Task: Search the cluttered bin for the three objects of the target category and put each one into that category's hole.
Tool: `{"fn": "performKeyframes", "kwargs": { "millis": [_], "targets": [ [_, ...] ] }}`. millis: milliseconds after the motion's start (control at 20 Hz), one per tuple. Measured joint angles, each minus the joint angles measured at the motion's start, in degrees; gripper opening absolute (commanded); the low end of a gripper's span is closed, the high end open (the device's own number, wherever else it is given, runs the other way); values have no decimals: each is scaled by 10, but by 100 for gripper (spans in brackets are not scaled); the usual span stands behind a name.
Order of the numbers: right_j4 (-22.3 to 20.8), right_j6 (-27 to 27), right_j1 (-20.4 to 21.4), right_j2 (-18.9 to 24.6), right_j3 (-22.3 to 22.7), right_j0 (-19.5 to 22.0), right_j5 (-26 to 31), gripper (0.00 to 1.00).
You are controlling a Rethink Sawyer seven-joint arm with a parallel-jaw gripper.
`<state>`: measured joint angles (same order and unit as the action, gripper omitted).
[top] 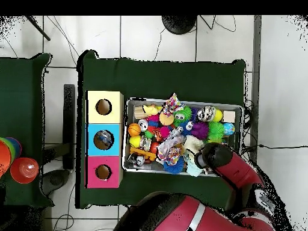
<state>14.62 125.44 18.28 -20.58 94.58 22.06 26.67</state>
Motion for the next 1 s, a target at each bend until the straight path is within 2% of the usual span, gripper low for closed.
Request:
{"fn": "performKeyframes", "kwargs": {
  "millis": [550,1000],
  "targets": [
    [0,0,51,-2,59,-12,-4,100],
    [5,0,39,-2,71,-4,-68,100]
  ]
}}
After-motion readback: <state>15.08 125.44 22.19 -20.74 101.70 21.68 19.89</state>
